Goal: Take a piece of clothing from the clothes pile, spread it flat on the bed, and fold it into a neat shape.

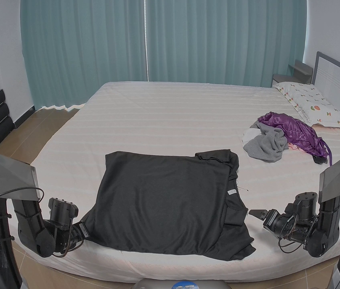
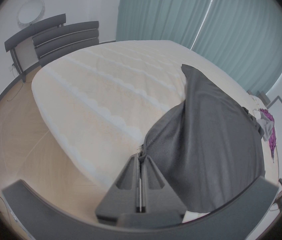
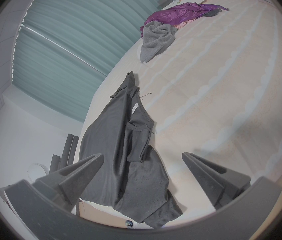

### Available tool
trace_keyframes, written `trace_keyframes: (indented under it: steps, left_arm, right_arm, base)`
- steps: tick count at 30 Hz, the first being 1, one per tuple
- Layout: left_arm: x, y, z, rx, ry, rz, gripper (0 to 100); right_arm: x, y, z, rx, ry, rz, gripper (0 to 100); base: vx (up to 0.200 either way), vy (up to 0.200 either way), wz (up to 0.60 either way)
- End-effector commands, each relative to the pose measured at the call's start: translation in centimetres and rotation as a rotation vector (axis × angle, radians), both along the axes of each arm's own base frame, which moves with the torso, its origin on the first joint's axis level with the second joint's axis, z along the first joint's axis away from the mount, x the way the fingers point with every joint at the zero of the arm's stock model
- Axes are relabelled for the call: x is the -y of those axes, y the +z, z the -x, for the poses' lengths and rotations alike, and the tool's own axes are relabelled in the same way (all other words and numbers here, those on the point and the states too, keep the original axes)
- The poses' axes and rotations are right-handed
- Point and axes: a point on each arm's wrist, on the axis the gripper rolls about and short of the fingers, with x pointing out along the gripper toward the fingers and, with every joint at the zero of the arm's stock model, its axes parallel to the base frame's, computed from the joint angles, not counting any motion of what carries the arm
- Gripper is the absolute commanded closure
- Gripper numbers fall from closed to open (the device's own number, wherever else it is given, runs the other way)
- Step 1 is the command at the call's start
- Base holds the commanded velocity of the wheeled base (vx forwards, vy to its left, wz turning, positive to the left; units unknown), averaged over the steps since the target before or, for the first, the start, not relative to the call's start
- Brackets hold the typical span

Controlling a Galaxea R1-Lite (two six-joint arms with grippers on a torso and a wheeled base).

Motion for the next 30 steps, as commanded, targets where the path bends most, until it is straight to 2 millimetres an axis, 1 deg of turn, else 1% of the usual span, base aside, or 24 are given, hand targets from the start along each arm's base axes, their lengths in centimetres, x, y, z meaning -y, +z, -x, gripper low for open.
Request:
trace_keyframes:
  steps: [1, 6, 9, 11, 13, 14, 18, 19, 22, 23, 28, 29, 30]
  left_arm:
    - [-0.2, 1.1, 1.0, -0.005, -0.021, -0.026, 100]
    - [-0.4, 1.7, 1.6, -0.038, -0.023, -0.066, 100]
    - [-0.4, 1.9, 1.9, -0.061, -0.027, -0.071, 100]
    - [-0.4, 2.1, 2.3, -0.095, -0.040, -0.086, 100]
    - [-0.5, 2.2, 2.4, -0.102, -0.047, -0.092, 100]
    - [-0.5, 2.5, 2.5, -0.102, -0.050, -0.094, 100]
    - [-0.5, 2.6, 2.7, -0.117, -0.052, -0.097, 100]
    - [-0.5, 2.6, 2.6, -0.117, -0.049, -0.096, 100]
    - [-0.5, 2.4, 2.3, -0.114, -0.046, -0.094, 100]
    - [-0.6, 2.4, 2.3, -0.112, -0.043, -0.092, 100]
    - [-0.5, 2.3, 2.1, -0.110, -0.040, -0.090, 100]
    - [-0.5, 2.3, 2.1, -0.110, -0.040, -0.088, 100]
    - [-0.5, 2.3, 2.1, -0.110, -0.039, -0.087, 100]
  right_arm:
    - [0.0, -0.5, 0.2, -0.009, 0.017, 0.021, 0]
    - [0.0, -1.7, 0.3, -0.030, 0.064, 0.084, 0]
    - [-0.4, -2.2, 0.2, -0.036, 0.090, 0.100, 0]
    - [-1.3, -2.8, -0.2, -0.026, 0.118, 0.106, 0]
    - [-1.5, -2.9, -0.6, -0.015, 0.125, 0.105, 0]
    - [-1.9, -3.0, -1.3, 0.015, 0.136, 0.102, 0]
    - [-2.5, -3.9, -3.0, 0.059, 0.146, 0.118, 0]
    - [-2.6, -4.1, -3.7, 0.079, 0.145, 0.121, 0]
    - [-2.9, -4.9, -5.1, 0.079, 0.145, 0.130, 0]
    - [-3.1, -5.1, -5.8, 0.082, 0.144, 0.133, 0]
    - [-3.6, -5.1, -8.8, 0.101, 0.121, 0.141, 0]
    - [-3.7, -5.1, -9.3, 0.097, 0.120, 0.144, 100]
    - [-3.8, -4.9, -10.0, 0.103, 0.115, 0.144, 100]
  base:
    - [0.000, 0.000, 0.00]
    - [0.000, 0.000, 0.00]
    - [0.000, 0.000, 0.00]
    - [0.000, 0.000, 0.00]
    - [0.000, 0.000, 0.00]
    - [0.000, 0.000, 0.00]
    - [0.000, 0.000, 0.00]
    - [0.000, 0.000, 0.00]
    - [0.000, 0.000, 0.00]
    - [0.000, 0.000, 0.00]
    - [0.000, 0.000, 0.00]
    - [0.000, 0.000, 0.00]
    - [0.000, 0.000, 0.00]
